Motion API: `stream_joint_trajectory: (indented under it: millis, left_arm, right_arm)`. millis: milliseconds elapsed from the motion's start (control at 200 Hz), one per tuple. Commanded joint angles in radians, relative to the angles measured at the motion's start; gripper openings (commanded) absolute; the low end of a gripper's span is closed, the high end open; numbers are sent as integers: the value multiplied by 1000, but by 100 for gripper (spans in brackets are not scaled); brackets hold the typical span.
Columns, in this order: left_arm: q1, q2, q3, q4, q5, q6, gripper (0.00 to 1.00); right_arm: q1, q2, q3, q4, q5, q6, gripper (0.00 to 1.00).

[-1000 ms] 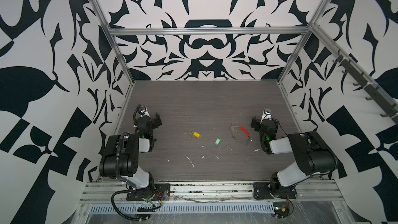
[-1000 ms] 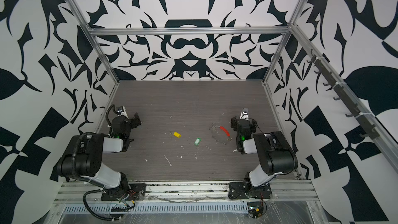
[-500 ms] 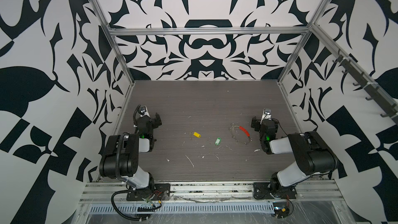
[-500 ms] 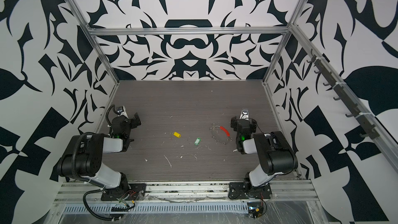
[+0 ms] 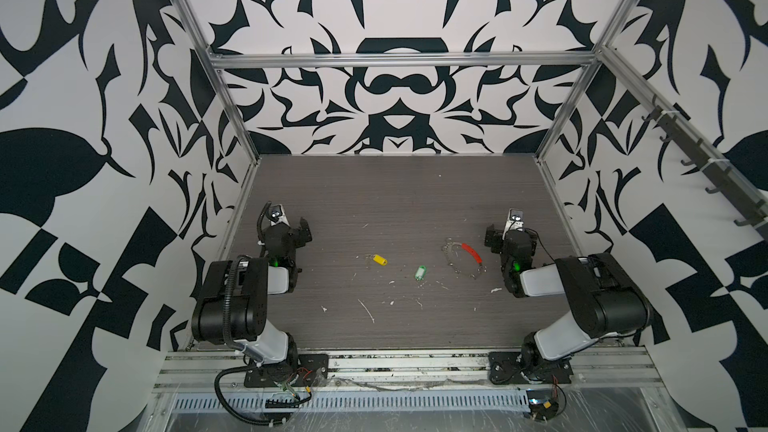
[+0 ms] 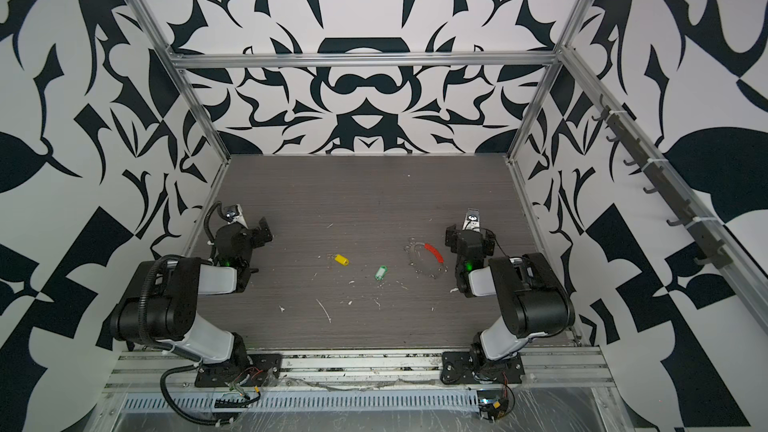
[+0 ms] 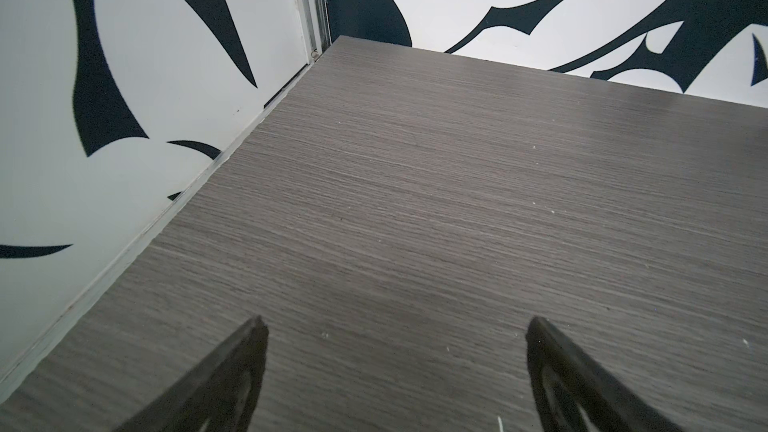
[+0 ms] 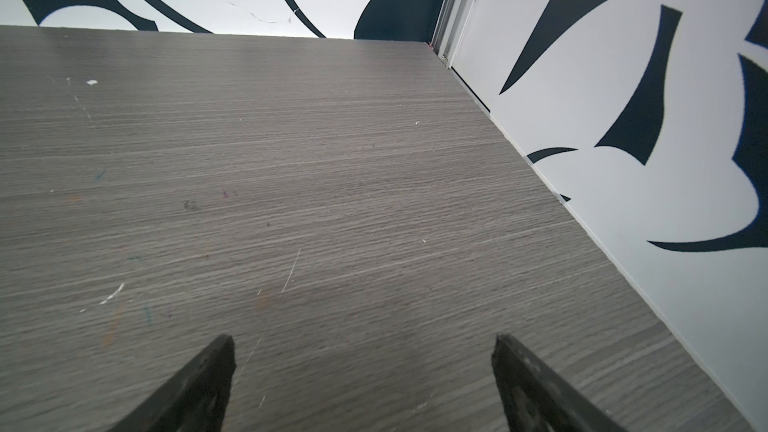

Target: Remove the keys from the keyring

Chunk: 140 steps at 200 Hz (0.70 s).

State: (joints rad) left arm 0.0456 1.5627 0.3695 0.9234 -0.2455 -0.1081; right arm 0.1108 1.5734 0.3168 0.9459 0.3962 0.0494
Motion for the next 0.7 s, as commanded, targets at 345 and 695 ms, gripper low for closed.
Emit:
stream_joint_trajectory:
  millis: [345,695]
  left_arm:
    - [-125,-320,131,-401,-19,81,99]
    - [-49,-19,-26,58,-17,53,99]
  right_arm:
    - [1,-19,8,26,7,8,99]
    - [1,-19,8,26,7,9,100]
